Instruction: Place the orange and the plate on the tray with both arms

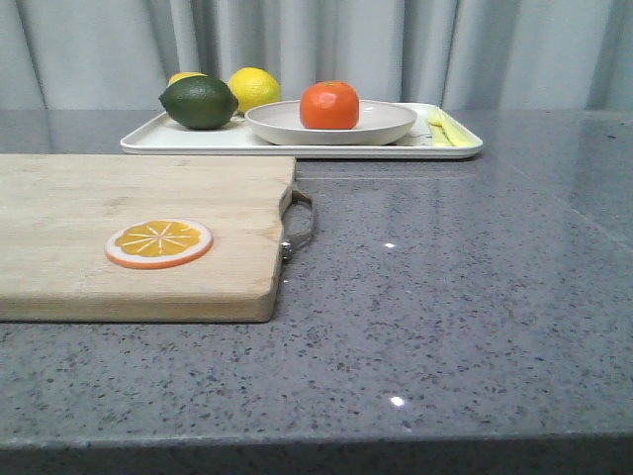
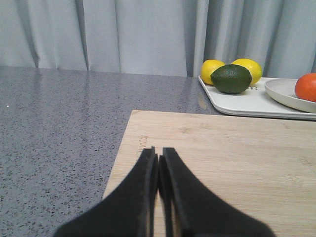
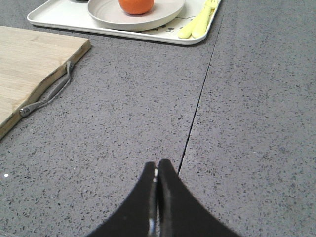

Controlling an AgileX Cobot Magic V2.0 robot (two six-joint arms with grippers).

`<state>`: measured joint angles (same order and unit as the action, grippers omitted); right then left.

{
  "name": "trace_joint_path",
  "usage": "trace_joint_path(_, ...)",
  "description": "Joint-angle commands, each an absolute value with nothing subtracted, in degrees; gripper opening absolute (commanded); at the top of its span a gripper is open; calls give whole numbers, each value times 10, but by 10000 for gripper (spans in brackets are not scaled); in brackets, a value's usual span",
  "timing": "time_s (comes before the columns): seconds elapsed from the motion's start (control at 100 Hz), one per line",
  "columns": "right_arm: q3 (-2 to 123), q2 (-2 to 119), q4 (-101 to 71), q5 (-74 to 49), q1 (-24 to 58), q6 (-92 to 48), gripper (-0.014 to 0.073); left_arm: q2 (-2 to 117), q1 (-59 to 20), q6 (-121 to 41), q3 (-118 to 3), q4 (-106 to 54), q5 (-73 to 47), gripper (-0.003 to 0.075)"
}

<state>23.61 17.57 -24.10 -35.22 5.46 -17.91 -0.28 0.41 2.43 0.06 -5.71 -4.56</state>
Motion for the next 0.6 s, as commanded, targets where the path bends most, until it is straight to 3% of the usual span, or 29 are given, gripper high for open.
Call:
trace_joint_path(0.0,251,180,-252,-313,52,-185,-68,-20,4,26,13,-57,0,-19)
trace_joint_path(0.42,250,177,-252,-311,51,-185,-68,-20,4,26,13,-57,0,-19)
trace_joint_path(0.59,237,164,-247,-255,51,-185,-68,-20,4,26,13,-57,0,-19)
